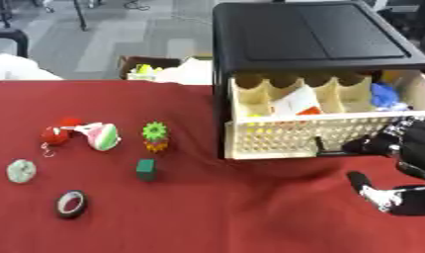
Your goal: Pick up objects from table and place into drawer.
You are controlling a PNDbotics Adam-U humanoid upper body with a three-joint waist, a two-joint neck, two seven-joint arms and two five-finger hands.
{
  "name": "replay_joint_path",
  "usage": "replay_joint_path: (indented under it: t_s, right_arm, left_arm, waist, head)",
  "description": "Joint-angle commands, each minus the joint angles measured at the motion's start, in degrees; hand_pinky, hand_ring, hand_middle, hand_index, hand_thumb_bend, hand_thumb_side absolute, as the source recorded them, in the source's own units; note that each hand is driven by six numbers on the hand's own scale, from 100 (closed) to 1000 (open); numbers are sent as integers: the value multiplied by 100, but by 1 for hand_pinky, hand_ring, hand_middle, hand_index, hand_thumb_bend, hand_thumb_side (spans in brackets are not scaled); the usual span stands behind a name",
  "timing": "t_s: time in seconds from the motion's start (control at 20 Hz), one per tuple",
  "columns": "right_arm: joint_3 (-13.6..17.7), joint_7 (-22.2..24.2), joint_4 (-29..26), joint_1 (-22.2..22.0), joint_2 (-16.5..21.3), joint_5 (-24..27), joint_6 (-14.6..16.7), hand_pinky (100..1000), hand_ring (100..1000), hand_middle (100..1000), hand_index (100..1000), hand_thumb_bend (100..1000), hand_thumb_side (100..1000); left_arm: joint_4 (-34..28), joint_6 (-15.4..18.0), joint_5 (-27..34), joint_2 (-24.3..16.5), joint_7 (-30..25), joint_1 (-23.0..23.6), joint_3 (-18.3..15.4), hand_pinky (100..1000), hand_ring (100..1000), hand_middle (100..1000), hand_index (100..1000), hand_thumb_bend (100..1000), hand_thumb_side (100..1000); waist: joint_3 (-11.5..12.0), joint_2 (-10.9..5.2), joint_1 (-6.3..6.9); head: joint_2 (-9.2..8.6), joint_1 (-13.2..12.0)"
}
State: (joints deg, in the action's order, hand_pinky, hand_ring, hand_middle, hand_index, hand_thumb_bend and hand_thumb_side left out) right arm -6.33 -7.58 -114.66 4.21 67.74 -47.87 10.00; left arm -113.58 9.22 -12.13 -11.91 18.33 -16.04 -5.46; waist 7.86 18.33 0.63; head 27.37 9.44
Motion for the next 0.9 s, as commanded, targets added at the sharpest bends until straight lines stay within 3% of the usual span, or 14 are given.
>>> replay_joint_path:
  t_s: [0.05,0.9]
  right_arm:
    - [-126,43,7,-156,98,-128,-2,100,100,100,722,100,1000]
    - [-123,-178,7,-334,8,-232,88,100,100,100,721,100,1000]
  left_arm:
    - [-102,11,-16,-37,-16,-27,-31,448,498,591,701,100,846]
    - [-102,19,-20,-30,-28,-25,-33,449,498,591,701,100,846]
  waist:
    - [2,-52,14]
    - [-4,-47,27]
  head:
    - [-87,-24]
    - [-131,25]
